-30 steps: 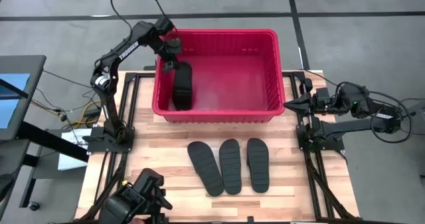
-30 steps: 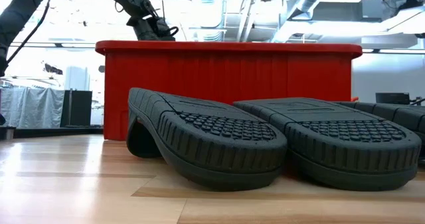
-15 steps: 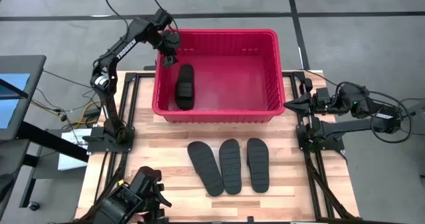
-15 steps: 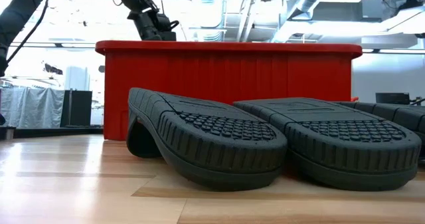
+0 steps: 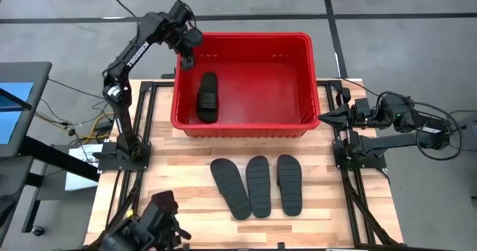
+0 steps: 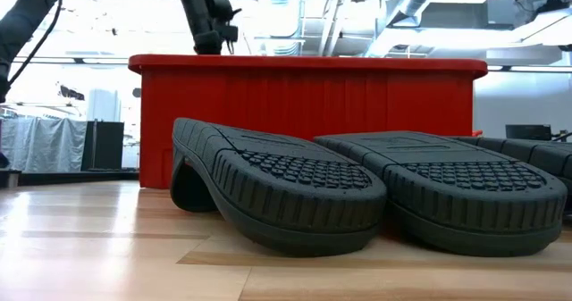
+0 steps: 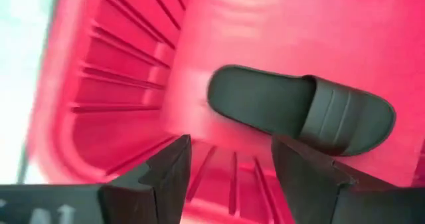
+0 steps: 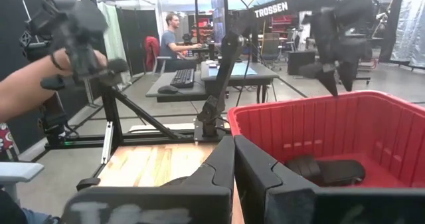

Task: Pick and place slides into bin
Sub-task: Put the black slide into the red bin

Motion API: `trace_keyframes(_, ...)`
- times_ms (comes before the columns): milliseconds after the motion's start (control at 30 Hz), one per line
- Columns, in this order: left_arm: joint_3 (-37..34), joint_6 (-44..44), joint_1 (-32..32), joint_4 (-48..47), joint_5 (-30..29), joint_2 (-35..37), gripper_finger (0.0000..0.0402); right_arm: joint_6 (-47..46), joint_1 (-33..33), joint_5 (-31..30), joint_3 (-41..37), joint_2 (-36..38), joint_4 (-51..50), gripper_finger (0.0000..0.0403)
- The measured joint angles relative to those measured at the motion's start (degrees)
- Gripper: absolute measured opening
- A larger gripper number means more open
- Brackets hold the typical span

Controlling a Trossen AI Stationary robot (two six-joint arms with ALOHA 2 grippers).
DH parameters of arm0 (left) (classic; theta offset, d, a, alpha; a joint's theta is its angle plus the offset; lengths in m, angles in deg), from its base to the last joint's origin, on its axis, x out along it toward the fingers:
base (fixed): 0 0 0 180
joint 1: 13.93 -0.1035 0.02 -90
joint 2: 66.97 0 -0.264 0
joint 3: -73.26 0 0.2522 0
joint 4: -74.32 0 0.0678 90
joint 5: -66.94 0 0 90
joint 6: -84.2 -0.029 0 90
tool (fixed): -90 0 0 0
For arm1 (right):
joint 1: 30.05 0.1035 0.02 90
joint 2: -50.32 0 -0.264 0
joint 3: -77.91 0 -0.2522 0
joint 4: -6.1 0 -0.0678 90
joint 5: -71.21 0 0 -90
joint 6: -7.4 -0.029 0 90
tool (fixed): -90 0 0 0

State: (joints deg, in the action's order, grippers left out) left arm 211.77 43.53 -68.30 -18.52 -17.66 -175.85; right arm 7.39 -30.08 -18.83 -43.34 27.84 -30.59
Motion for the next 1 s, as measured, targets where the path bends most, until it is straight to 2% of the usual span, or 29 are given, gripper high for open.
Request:
trace_keyframes(167,4.23,5.62,3.37,0.97,-1.14,1.64,0.0201,0.0,0.02,0.0,0.0,0.0,0.0,0.0)
trace_keyframes(433,5.01,8.55,7.63,3.45,-1.77,2.86,0.0201,0.0,0.02,0.0,0.0,0.0,0.01,0.0)
trace_keyframes(700,5.01,4.14,11.97,2.46,-1.8,3.67,0.0201,0.0,0.01,0.0,-0.02,0.0,0.01,0.0)
trace_keyframes(1000,5.01,5.61,17.09,2.69,-0.15,9.26,0.0201,0.01,0.01,0.0,-0.02,0.0,-0.01,0.0)
